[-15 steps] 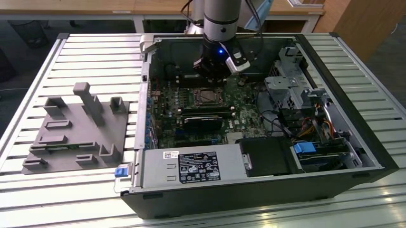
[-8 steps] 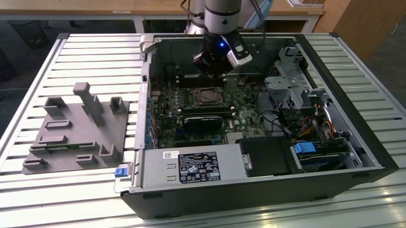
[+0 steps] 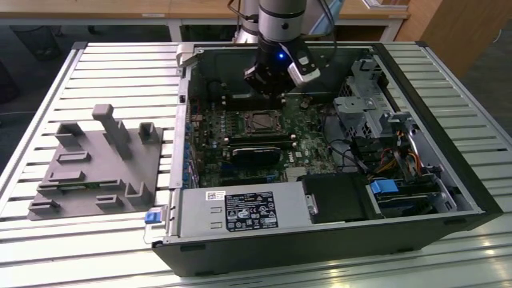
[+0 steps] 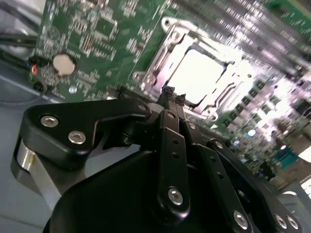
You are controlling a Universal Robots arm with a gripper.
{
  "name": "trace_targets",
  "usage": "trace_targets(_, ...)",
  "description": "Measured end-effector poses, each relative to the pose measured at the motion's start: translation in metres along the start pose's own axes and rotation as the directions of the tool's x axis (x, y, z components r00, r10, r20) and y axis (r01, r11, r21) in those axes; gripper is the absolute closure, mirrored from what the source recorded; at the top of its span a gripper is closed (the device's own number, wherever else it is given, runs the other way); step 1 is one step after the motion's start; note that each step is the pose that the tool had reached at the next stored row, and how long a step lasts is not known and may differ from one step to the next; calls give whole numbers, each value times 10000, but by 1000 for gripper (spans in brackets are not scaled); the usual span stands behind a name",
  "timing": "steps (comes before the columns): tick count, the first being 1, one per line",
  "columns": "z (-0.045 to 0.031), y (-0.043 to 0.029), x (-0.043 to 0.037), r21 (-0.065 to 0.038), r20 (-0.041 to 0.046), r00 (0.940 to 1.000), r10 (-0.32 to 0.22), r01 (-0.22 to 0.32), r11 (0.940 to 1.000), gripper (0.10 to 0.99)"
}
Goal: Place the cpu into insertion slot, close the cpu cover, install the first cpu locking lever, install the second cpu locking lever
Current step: 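Install the second cpu locking lever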
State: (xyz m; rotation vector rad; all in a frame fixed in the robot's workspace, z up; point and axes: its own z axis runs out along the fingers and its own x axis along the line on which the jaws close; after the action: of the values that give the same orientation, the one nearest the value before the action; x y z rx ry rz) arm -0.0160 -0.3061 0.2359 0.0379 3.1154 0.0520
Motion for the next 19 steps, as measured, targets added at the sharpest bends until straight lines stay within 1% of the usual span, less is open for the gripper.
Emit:
trace_targets(7, -8, -244, -6, 1, 0, 10000, 0, 0, 10000, 980)
trace_targets(9, -9, -291, -7, 0, 0, 10000, 0, 0, 10000, 980)
trace_targets(15, -13, -401, -10, 0, -1, 10000, 0, 0, 10000, 980)
trace_targets(19, -15, -497, -12, -15, -1, 10000, 1, -1, 10000, 980)
